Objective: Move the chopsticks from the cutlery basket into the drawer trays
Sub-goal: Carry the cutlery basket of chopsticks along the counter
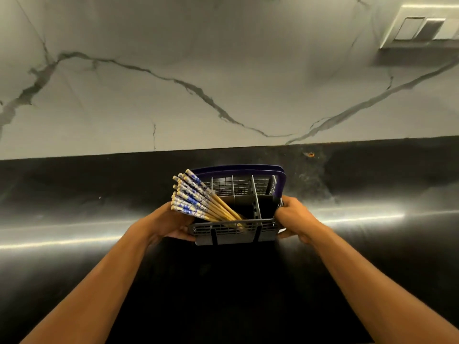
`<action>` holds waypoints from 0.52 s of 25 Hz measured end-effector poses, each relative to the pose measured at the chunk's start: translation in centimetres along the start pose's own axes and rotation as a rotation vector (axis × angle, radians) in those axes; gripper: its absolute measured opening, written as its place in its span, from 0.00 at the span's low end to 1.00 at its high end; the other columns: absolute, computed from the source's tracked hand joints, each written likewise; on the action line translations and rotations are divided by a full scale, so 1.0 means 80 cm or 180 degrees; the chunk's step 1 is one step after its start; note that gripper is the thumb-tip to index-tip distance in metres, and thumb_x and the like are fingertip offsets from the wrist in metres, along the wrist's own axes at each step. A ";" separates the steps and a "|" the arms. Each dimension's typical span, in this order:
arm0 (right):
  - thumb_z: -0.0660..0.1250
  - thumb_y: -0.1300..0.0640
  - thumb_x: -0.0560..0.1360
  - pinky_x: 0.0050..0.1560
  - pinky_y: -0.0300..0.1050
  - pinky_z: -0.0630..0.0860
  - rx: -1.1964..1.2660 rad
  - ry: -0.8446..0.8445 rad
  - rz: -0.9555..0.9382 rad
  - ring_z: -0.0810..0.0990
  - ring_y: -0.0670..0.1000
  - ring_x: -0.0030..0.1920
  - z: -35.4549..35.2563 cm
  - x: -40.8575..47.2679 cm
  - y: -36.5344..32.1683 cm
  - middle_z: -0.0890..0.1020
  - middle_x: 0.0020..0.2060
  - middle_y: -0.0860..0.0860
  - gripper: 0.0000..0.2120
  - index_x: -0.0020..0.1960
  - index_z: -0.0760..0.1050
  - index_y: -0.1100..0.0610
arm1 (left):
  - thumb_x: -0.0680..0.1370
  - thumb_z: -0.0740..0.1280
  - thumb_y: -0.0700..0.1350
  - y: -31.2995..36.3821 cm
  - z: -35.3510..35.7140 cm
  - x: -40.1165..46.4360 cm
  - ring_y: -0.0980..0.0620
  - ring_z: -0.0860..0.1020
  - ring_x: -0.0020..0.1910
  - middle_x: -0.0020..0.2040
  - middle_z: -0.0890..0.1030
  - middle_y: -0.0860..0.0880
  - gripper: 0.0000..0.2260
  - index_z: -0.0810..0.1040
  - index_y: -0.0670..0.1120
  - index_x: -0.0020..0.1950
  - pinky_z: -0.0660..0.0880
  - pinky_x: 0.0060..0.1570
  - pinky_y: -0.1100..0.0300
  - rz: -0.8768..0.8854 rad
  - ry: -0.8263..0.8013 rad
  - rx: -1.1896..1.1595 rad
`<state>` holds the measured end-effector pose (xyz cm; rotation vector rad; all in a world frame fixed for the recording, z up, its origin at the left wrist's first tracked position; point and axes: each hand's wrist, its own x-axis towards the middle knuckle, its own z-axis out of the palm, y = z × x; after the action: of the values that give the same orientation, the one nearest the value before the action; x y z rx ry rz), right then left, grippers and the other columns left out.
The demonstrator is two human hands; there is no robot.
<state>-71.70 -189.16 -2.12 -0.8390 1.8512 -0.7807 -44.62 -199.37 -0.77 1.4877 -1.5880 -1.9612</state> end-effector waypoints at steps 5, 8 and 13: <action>0.57 0.62 0.76 0.48 0.58 0.84 -0.0177 -0.0149 -0.0005 0.84 0.58 0.49 -0.010 0.021 -0.003 0.84 0.50 0.57 0.15 0.58 0.75 0.51 | 0.80 0.66 0.40 0.003 0.005 0.000 0.42 0.85 0.48 0.53 0.85 0.40 0.09 0.78 0.44 0.60 0.84 0.44 0.53 -0.0011 0.0226 0.0361; 0.58 0.50 0.80 0.63 0.53 0.74 -0.0629 0.0161 -0.0360 0.78 0.58 0.61 -0.013 0.011 0.014 0.80 0.62 0.57 0.19 0.69 0.70 0.53 | 0.80 0.66 0.47 -0.019 0.009 -0.016 0.49 0.83 0.50 0.54 0.84 0.47 0.07 0.78 0.53 0.57 0.82 0.51 0.49 0.0369 0.1130 0.1022; 0.63 0.47 0.80 0.49 0.30 0.73 -0.0089 0.0976 -0.0910 0.81 0.45 0.51 -0.025 -0.078 0.083 0.82 0.57 0.53 0.22 0.70 0.72 0.55 | 0.78 0.69 0.46 -0.079 0.047 -0.133 0.68 0.81 0.44 0.47 0.84 0.56 0.11 0.79 0.54 0.60 0.75 0.48 0.73 0.1371 0.2369 0.1175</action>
<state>-72.88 -180.07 -3.67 -1.0648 2.0373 -1.1157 -40.07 -187.27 -0.40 1.5554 -1.7376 -0.7695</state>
